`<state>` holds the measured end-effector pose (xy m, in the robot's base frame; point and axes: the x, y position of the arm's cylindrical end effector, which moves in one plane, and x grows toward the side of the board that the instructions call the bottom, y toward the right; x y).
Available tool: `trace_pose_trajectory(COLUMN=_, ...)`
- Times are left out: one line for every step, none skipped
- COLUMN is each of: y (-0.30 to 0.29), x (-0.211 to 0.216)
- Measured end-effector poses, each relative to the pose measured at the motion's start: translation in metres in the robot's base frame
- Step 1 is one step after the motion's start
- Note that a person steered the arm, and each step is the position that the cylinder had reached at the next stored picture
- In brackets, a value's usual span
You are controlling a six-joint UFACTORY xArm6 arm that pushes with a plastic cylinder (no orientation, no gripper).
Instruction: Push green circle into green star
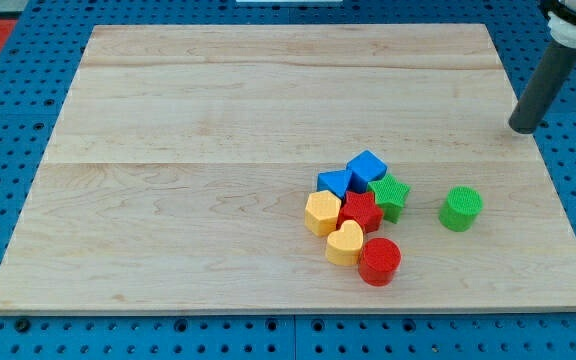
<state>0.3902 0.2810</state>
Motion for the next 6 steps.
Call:
trace_pose_trajectory(y=0.000, x=0.000)
trace_pose_trajectory(y=0.027, x=0.003)
trace_pose_trajectory(y=0.030, x=0.059)
trace_pose_trajectory(y=0.018, x=0.112)
trace_pose_trajectory(y=-0.054, x=0.135)
trace_pose_trajectory(y=-0.141, x=0.135)
